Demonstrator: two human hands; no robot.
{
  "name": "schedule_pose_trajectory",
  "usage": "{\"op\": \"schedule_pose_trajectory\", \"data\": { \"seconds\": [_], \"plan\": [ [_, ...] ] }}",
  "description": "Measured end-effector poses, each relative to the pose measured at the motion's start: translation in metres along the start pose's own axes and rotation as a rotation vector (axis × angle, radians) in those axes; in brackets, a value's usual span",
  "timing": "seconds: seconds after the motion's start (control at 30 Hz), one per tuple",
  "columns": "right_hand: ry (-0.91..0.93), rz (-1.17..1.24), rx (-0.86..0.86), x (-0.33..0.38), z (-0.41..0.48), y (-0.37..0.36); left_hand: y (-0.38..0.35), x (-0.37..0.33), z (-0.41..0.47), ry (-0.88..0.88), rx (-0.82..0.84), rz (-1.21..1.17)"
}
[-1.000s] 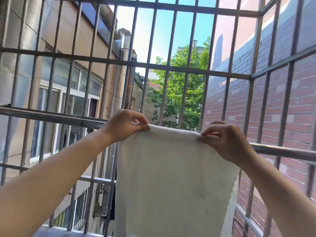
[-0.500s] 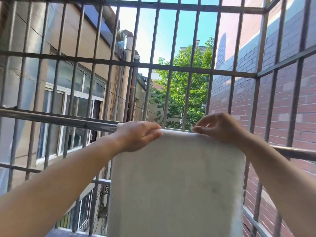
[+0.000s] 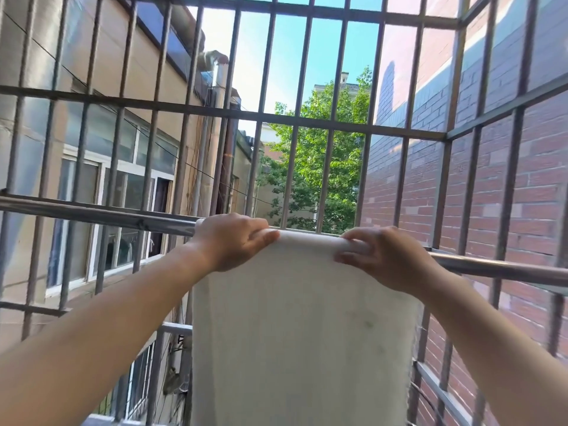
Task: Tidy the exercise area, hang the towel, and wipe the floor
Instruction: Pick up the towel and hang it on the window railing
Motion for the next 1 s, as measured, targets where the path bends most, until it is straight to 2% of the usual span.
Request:
{"op": "schedule_pose_trajectory", "data": {
  "seconds": [0.17,0.53,0.63,0.8,1.0],
  "plan": [
    [0.014,0.006,-0.069,0.006,-0.005,0.0,0.004,-0.009,-0.009,-0.008,0.05,0.0],
    [0.044,-0.084,-0.201,0.039,-0.042,0.003,0.009,-0.021,-0.049,-0.058,-0.054,-0.037],
    [0.038,-0.069,-0.191,0.051,-0.057,-0.001,0.008,-0.027,-0.067,-0.069,-0.066,-0.031],
    [0.031,0.048,-0.116,0.074,-0.082,-0.03,0.001,-0.032,-0.108,-0.064,0.012,-0.147],
    [0.026,0.183,0.018,0.104,-0.117,-0.071,-0.013,-0.034,-0.17,-0.055,0.139,-0.158]
  ]
}}
Point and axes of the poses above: each hand's wrist, its own z-axis towards the middle knuckle, its own y-axis out of the back of the hand, x = y × z, the point moved 2 cm from there along z, towards the middle knuckle, and after that the axes turned 4 degrees about x, right-handed, at the moved point
